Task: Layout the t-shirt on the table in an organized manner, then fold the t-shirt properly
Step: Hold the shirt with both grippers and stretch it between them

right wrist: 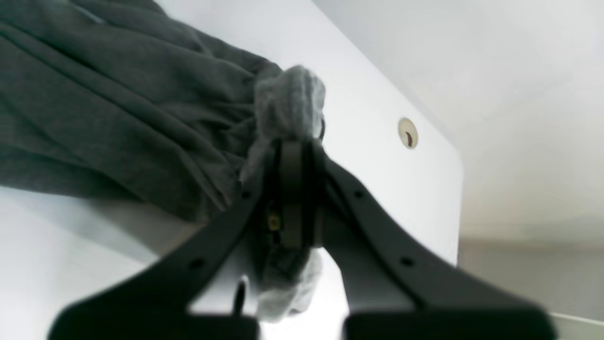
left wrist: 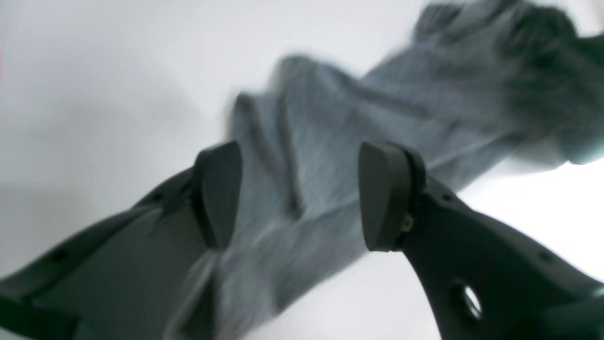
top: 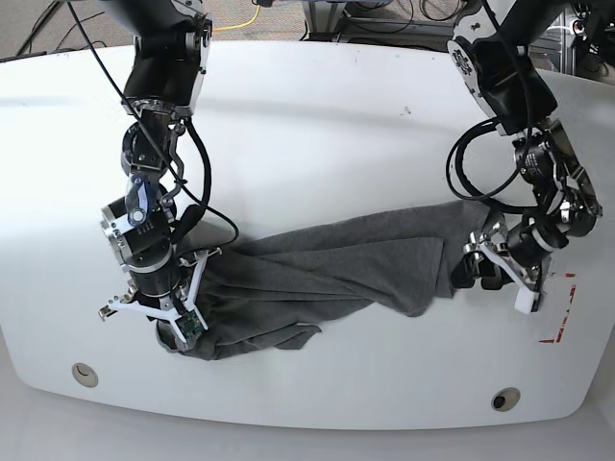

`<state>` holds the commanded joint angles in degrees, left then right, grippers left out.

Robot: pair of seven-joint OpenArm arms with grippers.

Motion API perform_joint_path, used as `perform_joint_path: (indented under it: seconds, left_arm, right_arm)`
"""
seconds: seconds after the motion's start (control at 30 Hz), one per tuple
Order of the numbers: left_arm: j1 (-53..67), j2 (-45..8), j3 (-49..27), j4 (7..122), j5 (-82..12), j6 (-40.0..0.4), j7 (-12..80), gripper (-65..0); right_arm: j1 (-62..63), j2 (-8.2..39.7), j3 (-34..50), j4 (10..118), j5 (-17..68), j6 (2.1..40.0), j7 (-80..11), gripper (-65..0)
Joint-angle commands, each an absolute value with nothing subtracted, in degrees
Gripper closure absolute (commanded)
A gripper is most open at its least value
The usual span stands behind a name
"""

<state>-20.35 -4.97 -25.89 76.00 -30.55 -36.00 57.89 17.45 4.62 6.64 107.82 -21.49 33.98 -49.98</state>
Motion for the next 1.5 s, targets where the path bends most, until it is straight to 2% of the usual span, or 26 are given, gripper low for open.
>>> perform_joint_path:
  seconds: [0.2, 0.4, 0.7, 1.33, 1.5]
  left_arm:
    - [-22.37, -4.70, -20.62, 67.56, -30.55, -33.10, 51.21, -37.1]
    - [-22.46, -4.62, -18.77, 63.34, -30.55, -27.56, 45.49, -37.1]
    - [-22.55, -4.62, -17.63, 63.08, -30.20, -22.37, 44.35, -37.1]
    - [-22.46, -4.44, -17.63, 62.90, -25.63, -22.37, 44.26, -37.1]
    - [-22.55, -3.21, -17.63, 59.74, -25.54, -22.37, 44.26, -37.1]
  right_arm:
    - [17.45, 4.53, 6.64, 108.18, -21.49, 33.98, -49.98, -0.2]
    - [16.75, 4.53, 6.64, 108.26, -21.49, 33.98, -49.98, -0.2]
    - [16.57, 4.53, 6.73, 108.35, -21.49, 33.98, -49.98, -0.2]
    - [16.57, 4.53, 6.73, 109.14, -21.49, 33.98, -50.07, -0.2]
    - [16.57, 4.53, 6.73, 109.14, -21.49, 33.98, -50.07, -0.2]
